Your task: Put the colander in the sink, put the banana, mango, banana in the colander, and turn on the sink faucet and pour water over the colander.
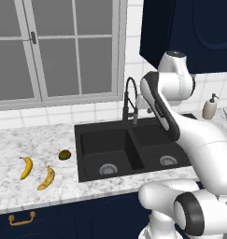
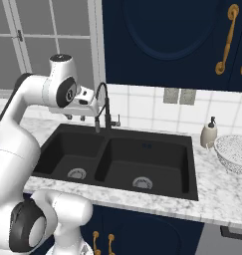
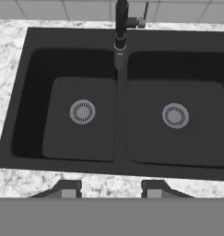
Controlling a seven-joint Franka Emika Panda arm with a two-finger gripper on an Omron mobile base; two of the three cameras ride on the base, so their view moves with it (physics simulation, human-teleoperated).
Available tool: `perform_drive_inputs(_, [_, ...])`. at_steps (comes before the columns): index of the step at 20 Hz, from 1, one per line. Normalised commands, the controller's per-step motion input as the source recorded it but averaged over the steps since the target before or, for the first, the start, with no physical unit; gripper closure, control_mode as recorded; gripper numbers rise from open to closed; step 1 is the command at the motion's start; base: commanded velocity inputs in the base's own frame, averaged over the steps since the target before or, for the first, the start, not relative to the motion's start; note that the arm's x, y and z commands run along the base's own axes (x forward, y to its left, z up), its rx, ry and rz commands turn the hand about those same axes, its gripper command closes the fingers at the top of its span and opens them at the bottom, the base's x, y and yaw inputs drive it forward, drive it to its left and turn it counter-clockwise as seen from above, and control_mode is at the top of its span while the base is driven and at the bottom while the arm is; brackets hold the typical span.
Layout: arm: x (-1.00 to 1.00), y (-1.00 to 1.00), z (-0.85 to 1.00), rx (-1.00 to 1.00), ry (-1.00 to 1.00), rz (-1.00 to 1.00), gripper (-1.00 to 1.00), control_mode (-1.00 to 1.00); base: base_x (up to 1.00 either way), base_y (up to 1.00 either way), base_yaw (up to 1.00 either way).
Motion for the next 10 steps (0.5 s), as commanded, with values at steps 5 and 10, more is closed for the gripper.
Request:
perform_drive_inputs(5, [-0.72, -0.14, -0.12, 0.0, 0.0, -0.04, -1.0, -1.0, 0.0, 0.0, 0.0])
perform_drive_inputs(10, [-0.97, -0.08, -0.22, -0.02, 0.0, -0.01, -1.0, -1.0, 0.0, 0.0, 0.0])
